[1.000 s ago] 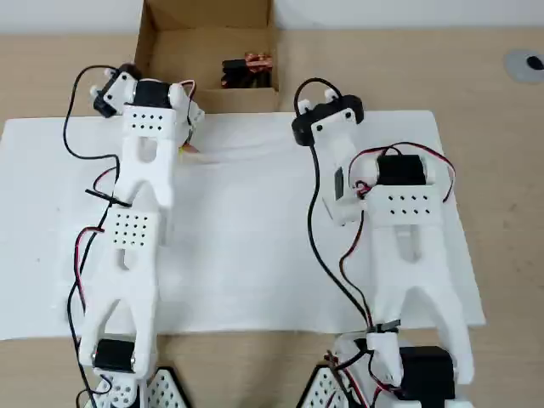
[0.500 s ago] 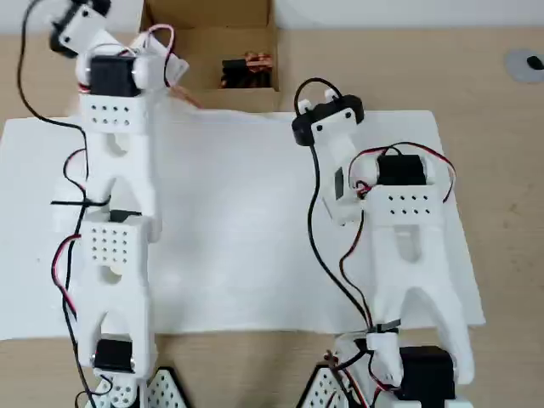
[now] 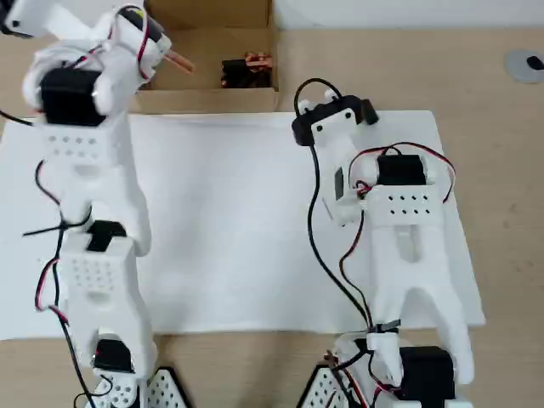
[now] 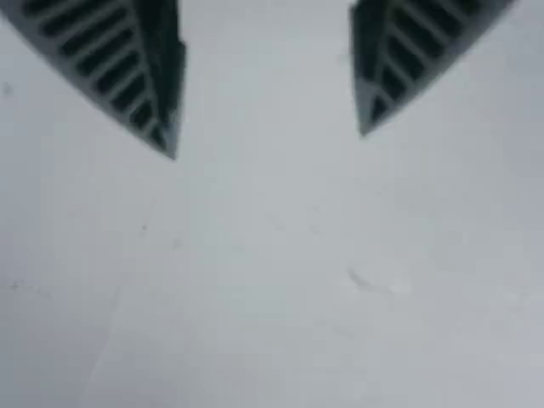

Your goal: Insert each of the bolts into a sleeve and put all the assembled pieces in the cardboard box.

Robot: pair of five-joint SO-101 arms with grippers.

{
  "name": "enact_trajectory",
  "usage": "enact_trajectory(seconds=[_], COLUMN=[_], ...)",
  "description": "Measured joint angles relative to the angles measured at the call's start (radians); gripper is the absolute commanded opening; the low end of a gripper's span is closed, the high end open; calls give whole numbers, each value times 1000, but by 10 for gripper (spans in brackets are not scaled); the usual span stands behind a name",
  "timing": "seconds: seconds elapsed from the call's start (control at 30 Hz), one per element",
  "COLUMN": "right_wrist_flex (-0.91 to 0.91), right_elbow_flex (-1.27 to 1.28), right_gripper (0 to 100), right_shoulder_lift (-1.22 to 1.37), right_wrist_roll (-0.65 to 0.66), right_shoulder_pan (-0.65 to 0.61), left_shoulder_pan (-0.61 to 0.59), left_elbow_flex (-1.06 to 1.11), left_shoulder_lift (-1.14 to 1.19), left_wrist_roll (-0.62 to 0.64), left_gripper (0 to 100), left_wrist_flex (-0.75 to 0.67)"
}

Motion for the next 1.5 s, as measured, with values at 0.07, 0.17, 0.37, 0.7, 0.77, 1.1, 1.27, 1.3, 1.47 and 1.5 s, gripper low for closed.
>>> enact_trajectory(seconds=[0.07, 0.17, 0.37, 0.7, 0.77, 1.1, 1.27, 1.3, 1.47, 1.5], right_wrist_flex=[0, 0, -54, -12, 18, 236, 325, 336, 385, 387], right_elbow_flex=[0, -11, -166, -629, -730, -1062, -1062, -1062, -1060, -1049], right_gripper=[177, 177, 177, 177, 177, 176, 175, 174, 174, 174], right_shoulder_lift=[0, 0, 18, 470, 580, 936, 937, 936, 767, 700], right_wrist_roll=[-34, -58, -61, -77, -109, -173, -95, -87, -80, -81], right_shoulder_pan=[0, 0, 0, 0, 14, 78, 40, 31, 11, 9], left_shoulder_pan=[0, 0, 0, -43, -63, -72, -74, -74, -75, -75], left_elbow_flex=[104, 353, 999, 1574, 1619, 1803, 1999, 2039, 2182, 2209], left_shoulder_lift=[-86, -238, -623, -980, -980, -951, -990, -1026, -1339, -1425], left_wrist_roll=[-52, -118, -344, -726, -743, -783, -838, -839, -839, -839], left_gripper=[2, 2, 2, 2, 2, 3, 3, 3, 3, 3], left_wrist_flex=[0, 0, 0, -2, -2, -55, -176, -196, -235, -247])
